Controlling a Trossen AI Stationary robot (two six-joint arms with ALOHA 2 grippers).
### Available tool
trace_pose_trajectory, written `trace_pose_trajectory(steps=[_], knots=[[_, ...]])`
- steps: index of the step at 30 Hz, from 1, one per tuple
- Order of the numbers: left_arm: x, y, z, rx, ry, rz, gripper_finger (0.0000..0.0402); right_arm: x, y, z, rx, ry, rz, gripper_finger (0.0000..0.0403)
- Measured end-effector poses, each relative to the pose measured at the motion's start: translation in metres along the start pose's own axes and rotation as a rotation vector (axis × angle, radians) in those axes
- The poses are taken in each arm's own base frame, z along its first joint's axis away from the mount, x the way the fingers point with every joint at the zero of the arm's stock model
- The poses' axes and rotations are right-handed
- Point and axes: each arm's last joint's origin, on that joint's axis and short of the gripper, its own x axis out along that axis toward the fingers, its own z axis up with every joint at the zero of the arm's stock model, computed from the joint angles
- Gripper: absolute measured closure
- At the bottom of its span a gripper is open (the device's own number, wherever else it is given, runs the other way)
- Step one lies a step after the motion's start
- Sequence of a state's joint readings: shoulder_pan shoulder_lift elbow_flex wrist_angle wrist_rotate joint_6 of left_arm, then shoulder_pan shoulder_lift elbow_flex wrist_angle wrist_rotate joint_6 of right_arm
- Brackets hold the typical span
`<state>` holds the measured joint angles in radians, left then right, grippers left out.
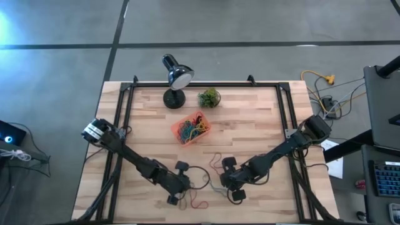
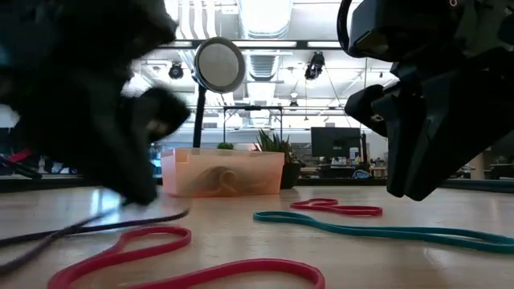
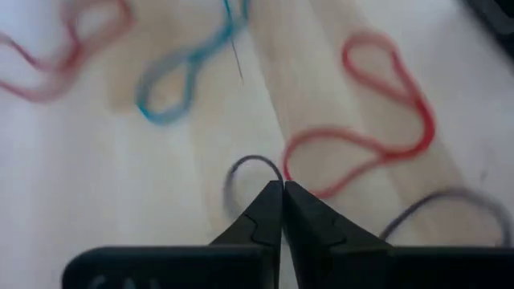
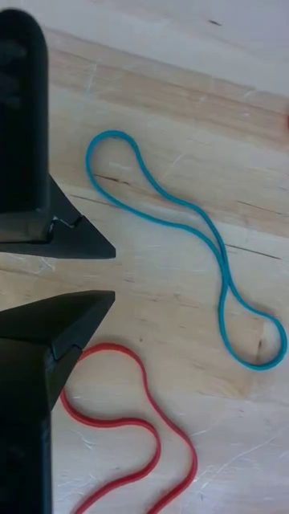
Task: Pick and place rubber bands into bin
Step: Put the violet rubberband into the orange bin
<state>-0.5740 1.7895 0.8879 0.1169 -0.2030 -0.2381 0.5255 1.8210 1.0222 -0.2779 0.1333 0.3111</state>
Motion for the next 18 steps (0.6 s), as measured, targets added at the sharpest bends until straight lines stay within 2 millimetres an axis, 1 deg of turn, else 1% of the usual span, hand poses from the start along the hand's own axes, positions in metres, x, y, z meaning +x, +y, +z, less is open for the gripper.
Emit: trace_pose_trajectory(steps=[10, 13, 18], knots=[[-0.044, 0.006, 0.032, 0.101, -0.177, 0.121, 0.0401, 0.000, 0.000, 0.000, 0.000, 0.002, -0.001, 0.0335], [-0.058, 0.009, 0.040, 0.149, -0.222, 0.211, 0.0401, 0.000, 0.000, -0.001, -0.001, 0.003, -0.001, 0.0335], [-0.084, 0.017, 0.052, 0.233, -0.292, 0.424, 0.0401, 0.000, 0.000, -0.001, -0.005, 0.002, -0.001, 0.0335]])
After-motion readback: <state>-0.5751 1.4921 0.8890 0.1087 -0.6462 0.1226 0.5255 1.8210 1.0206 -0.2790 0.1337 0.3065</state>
